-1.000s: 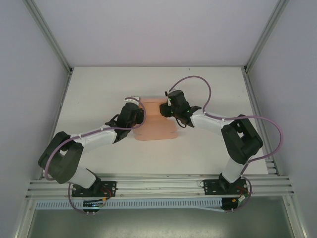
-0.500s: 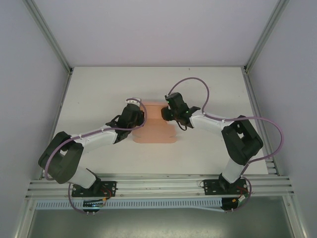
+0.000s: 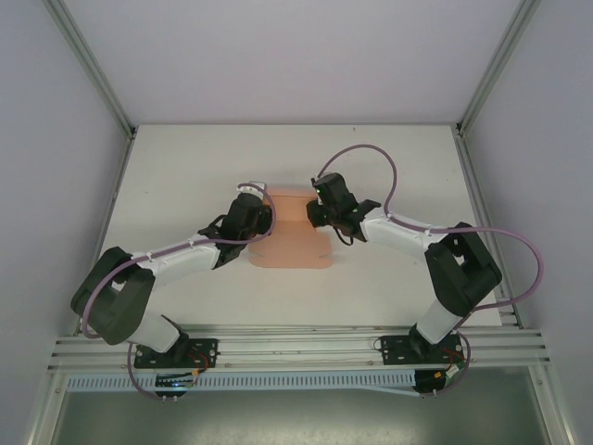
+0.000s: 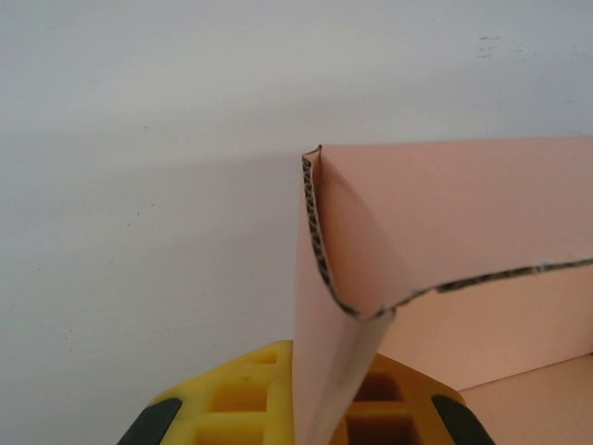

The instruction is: Assemble paper box

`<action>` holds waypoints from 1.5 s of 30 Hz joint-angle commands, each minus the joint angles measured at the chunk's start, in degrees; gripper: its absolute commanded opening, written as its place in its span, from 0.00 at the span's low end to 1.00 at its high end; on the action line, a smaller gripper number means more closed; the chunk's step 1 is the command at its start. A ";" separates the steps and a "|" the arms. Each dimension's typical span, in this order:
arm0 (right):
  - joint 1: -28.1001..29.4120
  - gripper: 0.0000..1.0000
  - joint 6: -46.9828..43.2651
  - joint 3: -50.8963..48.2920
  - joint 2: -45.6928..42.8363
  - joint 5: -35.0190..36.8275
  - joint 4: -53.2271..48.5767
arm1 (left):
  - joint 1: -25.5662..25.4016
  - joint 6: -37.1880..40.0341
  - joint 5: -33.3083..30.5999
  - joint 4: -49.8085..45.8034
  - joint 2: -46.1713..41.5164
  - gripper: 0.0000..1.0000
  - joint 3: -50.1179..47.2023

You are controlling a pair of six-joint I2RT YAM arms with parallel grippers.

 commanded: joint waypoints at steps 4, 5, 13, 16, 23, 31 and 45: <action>0.26 0.00 -0.42 1.76 3.52 9.56 -13.70 | 0.92 -1.69 -5.05 0.32 -3.03 0.00 0.32; 0.60 0.00 -0.54 2.30 3.99 11.63 -15.39 | 0.93 -1.59 -5.06 0.26 -2.82 0.00 0.40; 2.67 0.00 0.06 7.15 10.19 28.52 -25.62 | 0.90 -1.82 -4.92 -0.57 -1.76 0.00 1.50; 3.97 0.00 -1.88 8.71 13.19 33.96 -28.65 | 0.94 -1.38 -5.27 -1.17 -1.54 0.00 2.16; 4.49 0.07 0.23 12.86 18.29 43.37 -34.41 | 0.89 -0.99 -5.40 -1.81 -1.15 0.00 3.14; 5.07 0.10 20.67 17.29 19.88 52.65 -38.21 | 0.92 -2.30 -3.11 -1.50 -0.01 0.00 4.04; 3.08 0.35 -0.84 -9.09 4.29 11.35 23.36 | 0.90 -3.18 -0.56 -2.22 0.77 0.00 4.87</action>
